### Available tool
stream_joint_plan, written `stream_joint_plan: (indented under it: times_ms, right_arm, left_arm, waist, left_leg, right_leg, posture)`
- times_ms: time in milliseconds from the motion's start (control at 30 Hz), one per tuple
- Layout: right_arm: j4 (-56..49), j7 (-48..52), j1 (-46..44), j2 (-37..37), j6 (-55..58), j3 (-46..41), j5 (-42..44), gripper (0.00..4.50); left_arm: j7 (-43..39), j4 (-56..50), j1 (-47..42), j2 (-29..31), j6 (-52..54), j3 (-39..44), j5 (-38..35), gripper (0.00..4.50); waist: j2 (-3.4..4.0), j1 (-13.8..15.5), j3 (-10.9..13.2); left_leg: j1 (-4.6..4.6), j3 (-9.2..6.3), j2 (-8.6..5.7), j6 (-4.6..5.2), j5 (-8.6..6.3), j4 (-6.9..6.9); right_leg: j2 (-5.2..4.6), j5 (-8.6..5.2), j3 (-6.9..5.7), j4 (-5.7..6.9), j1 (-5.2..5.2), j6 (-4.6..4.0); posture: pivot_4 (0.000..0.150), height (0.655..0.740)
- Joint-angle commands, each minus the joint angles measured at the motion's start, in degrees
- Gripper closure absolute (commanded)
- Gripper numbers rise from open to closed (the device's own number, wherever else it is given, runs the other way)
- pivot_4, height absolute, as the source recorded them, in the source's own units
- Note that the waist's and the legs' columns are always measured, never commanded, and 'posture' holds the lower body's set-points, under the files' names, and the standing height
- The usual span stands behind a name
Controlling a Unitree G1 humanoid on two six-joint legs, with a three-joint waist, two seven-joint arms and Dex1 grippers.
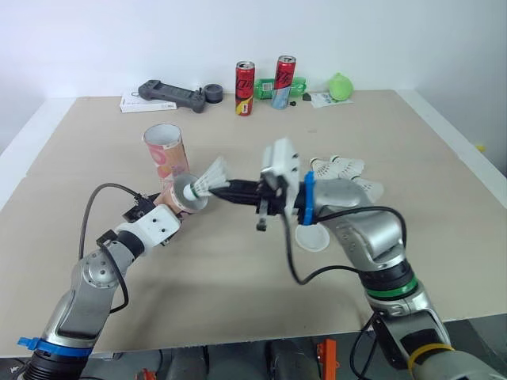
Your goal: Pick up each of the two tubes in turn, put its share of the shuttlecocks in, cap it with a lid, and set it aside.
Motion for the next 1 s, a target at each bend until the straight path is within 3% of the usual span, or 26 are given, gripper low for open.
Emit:
stream_joint_plan:
  times_ms: [33,133,233,333,367,400,500,800,1000]
  right_arm:
    - [1.8,-1.3,-0.4,2.1,-4.5,1.9,-3.9,4.38]
    - [2.4,-2.8,-0.6,5.2,-4.8,0.7,-3.2,4.38]
    - [-0.6,-3.5,-0.2,7.0,-1.6,-2.1,0.7,3.73]
    - [-4.8,-5.3,2.5,6.7,1.6,-5.1,4.0,2.37]
    - [-6.2,-5.5,3.9,6.0,2.4,-5.4,4.3,2.18]
    - [-8.0,-6.0,5.6,5.2,3.9,-6.2,5.3,1.53]
    - [-13.6,-10.1,10.8,3.6,7.5,-11.4,8.6,0.27]
    - [-19.4,-29.7,28.6,-1.6,5.3,-24.2,-4.8,0.13]
    - [-19.5,-35.8,35.0,0.5,7.8,-26.9,-5.8,0.13]
  left_arm:
    - [-0.7,0.1,0.1,-0.4,0.2,-1.5,0.0,1.19]
    - [-0.7,0.0,0.3,-0.4,0.3,-1.5,0.0,1.19]
    - [-0.8,-0.3,0.5,-0.4,0.3,-1.5,-0.1,1.19]
    - [-0.9,-0.5,0.6,-0.6,0.4,-1.8,-0.1,1.19]
    - [-1.0,-0.5,0.7,-0.7,0.3,-1.9,-0.2,1.19]
    - [-1.1,-0.4,0.7,-0.7,0.3,-2.1,-0.2,1.19]
    - [-1.2,-0.1,0.5,-0.7,0.1,-2.2,-0.3,1.19]
    - [-2.2,3.0,-2.3,-1.5,-1.7,-4.5,-0.8,1.19]
    - [-3.1,5.5,-3.9,-1.9,-3.5,-5.0,-1.1,1.19]
  waist:
    - [0.0,0.0,0.0]
    - [0.0,0.0,0.0]
    - [0.0,0.0,0.0]
    - [-0.04,0.1,0.0]
    - [-0.07,0.3,0.0]
    - [-0.1,0.3,-0.1]
    - [-0.1,0.4,-0.1]
    - [-0.09,1.4,-0.1]
    - [0.02,1.3,-0.2]
  left_leg:
    - [-0.01,0.0,0.0,0.0,0.0,0.0]
    - [-0.01,-0.01,0.0,0.0,0.0,0.0]
    - [-0.01,-0.01,0.0,0.0,0.0,0.0]
    - [-0.02,-0.01,0.0,0.0,0.0,0.0]
    - [-0.02,-0.01,0.0,-0.01,0.0,0.0]
    - [-0.02,-0.01,0.0,-0.01,-0.01,0.0]
    - [-0.02,-0.01,0.0,-0.04,-0.03,-0.01]
    - [0.01,0.03,-0.01,-0.04,-0.02,0.0]
    - [0.05,0.05,-0.01,-0.02,-0.01,0.02]
  right_leg:
    - [0.0,0.0,0.0,0.0,-0.01,0.0]
    - [0.02,0.0,0.0,0.0,-0.01,0.01]
    - [0.02,0.01,0.0,0.0,0.0,0.01]
    - [0.0,0.02,0.0,0.0,0.01,0.01]
    - [-0.01,0.01,0.0,0.0,0.02,0.0]
    - [-0.01,0.0,0.0,0.0,0.02,-0.01]
    - [-0.01,-0.03,0.0,0.0,0.01,-0.06]
    - [-0.06,-0.04,0.0,-0.01,0.0,-0.01]
    - [-0.06,0.0,0.02,-0.01,0.02,0.05]
  posture:
    - [0.15,0.74]
    - [0.15,0.74]
    - [0.15,0.74]
    - [0.15,0.74]
    - [0.15,0.74]
    - [0.15,0.74]
    - [0.15,0.74]
    - [0.15,0.74]
    - [0.15,0.74]
